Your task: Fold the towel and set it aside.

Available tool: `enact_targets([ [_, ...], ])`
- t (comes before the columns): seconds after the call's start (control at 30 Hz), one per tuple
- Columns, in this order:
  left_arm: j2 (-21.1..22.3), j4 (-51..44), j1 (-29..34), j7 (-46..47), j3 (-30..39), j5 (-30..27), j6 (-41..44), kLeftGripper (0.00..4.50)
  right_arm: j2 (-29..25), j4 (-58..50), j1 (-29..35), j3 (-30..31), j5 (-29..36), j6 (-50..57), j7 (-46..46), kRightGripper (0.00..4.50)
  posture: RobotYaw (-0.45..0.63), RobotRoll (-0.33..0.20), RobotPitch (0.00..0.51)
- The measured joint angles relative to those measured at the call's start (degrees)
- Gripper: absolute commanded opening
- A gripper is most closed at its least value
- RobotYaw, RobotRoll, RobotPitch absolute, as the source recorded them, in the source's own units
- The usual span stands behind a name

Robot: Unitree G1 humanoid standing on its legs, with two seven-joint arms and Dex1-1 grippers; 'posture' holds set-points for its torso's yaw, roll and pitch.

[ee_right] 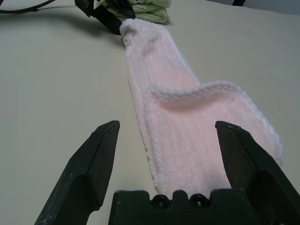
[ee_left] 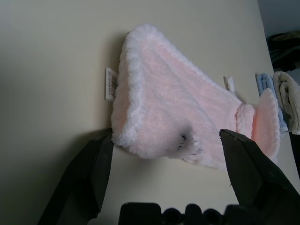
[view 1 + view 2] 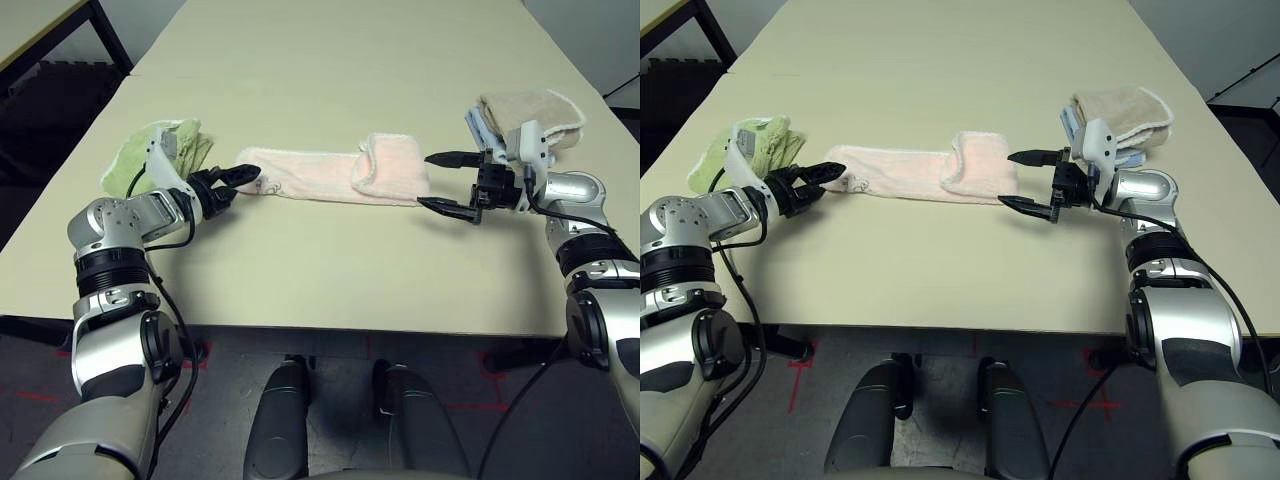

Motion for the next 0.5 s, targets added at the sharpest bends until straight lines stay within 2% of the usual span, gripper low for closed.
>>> enact_targets([
  [0.03,-0.1,0.0,0.0,0.1,0.1,0.0,-0.1,4.5,0.0,0.0,0.0,0.0,0.0,0.0,0.0,4.43,0.05,0.0,0.161],
  [0.13,-0.4,0.4,-0.1,0.7,0.5,0.0,-1.0,3.92,0.0,0.0,0.0,0.0,0.0,-0.1,0.0,4.5,0.05,0.0,0.161],
  [0.47,-1.0,4.2,-0.3,3.4,1.0,0.1,-3.9,0.16,0.0,-0.1,0.0,0.0,-0.3,-0.2,0.0,4.5,0.05,0.0,0.158],
  [0.5,-1.0,4.3,-0.3,3.7,1.0,0.1,-4.1,0.03,0.0,-0.1,0.0,0.0,-0.3,-0.3,0.0,4.5,0.05,0.0,0.158],
])
